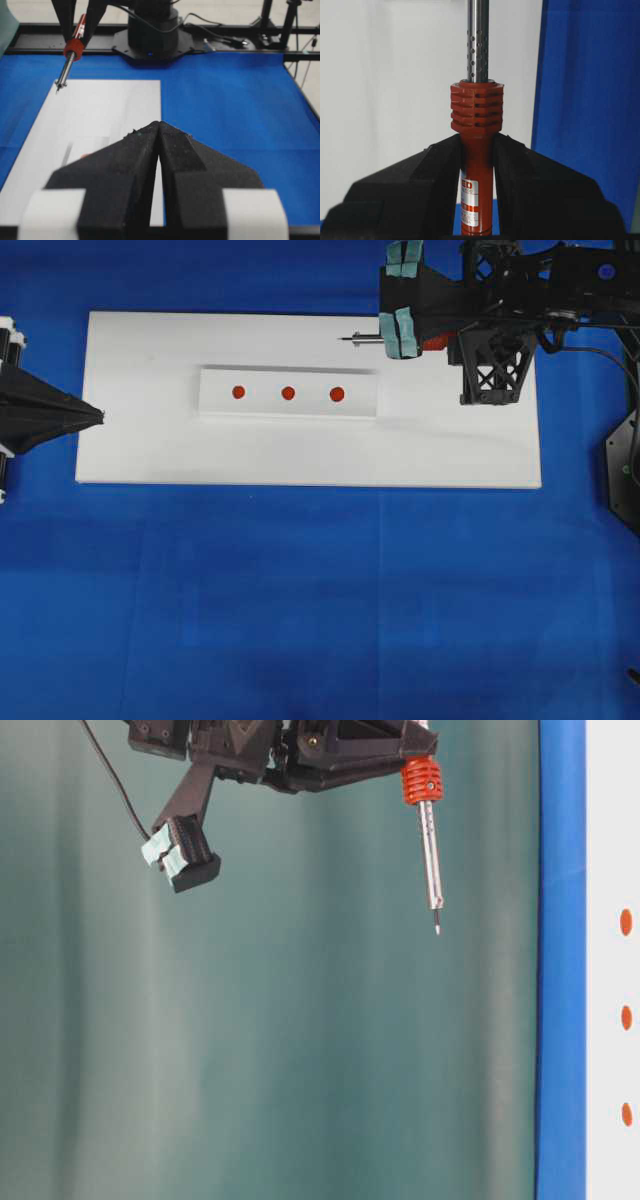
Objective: Touch the tip of the soldering iron to the mark.
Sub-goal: 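Lift the iron and carry it back toward the front of the table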
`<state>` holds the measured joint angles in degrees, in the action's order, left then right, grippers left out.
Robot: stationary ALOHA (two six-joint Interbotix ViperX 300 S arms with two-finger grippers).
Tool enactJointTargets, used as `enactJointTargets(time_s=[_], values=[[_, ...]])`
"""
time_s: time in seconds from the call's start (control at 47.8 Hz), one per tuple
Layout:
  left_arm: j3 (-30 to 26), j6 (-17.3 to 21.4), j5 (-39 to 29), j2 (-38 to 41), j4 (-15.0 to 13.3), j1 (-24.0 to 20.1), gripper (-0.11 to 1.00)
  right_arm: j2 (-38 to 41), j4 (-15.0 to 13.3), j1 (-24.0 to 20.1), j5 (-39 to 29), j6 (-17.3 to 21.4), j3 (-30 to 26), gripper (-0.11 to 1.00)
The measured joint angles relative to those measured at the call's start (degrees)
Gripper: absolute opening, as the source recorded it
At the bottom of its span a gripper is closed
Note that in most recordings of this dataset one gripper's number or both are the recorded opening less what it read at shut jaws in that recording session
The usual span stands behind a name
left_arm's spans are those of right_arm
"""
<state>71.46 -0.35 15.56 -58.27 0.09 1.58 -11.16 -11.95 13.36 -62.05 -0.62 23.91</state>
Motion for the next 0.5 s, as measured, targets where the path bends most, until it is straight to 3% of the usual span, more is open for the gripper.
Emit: enactJointTargets(time_s=[0.23, 0.502], values=[[0.0, 0.0, 0.0, 0.0, 0.0, 0.0, 0.00, 0.0, 0.1, -0.4, -0.4, 1.2, 0.0, 0.06], [0.0, 0.0, 0.1, 0.0, 0.0, 0.0, 0.00, -1.3, 0.4, -8.3, -0.4, 11.3, 1.3, 0.06]])
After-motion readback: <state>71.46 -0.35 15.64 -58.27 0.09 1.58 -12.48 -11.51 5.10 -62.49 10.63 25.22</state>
